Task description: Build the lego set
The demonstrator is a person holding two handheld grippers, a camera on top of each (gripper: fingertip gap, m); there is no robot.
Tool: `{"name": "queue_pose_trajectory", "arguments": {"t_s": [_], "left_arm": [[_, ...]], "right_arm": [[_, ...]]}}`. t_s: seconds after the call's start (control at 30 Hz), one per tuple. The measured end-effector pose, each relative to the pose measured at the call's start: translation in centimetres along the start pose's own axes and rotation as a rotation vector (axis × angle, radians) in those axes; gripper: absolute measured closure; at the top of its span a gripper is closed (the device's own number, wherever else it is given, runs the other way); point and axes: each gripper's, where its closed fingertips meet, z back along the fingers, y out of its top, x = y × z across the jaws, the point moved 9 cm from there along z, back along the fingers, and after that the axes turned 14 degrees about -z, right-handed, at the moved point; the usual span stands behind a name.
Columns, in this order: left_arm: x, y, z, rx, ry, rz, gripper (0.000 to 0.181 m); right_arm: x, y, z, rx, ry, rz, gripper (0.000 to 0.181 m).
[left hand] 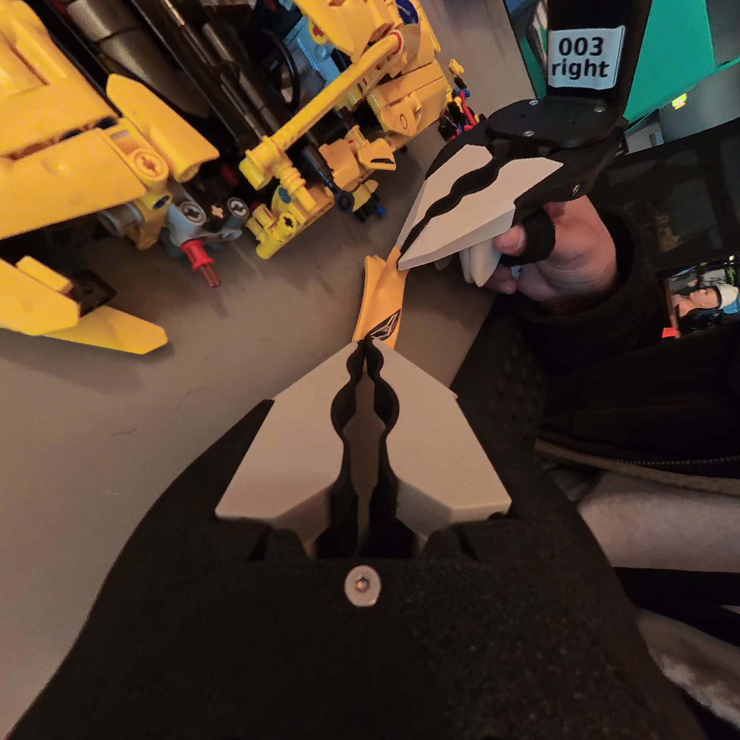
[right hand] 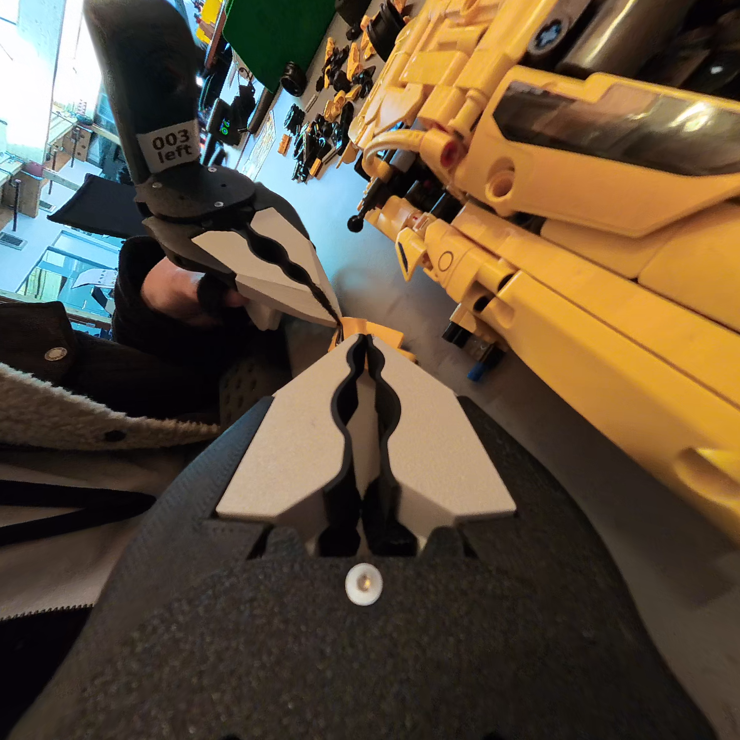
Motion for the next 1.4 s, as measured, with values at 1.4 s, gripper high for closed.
{"name": "queue_pose_trajectory", "arguments": {"t_s": [1.4], "left_arm": [[2.5,-0.2,-1.8,-0.172,0.268,-0.713,0.174]], "right_arm": [[0.2,0.0,0.4,0.016,-0.015,-0.004,0.181]]}}
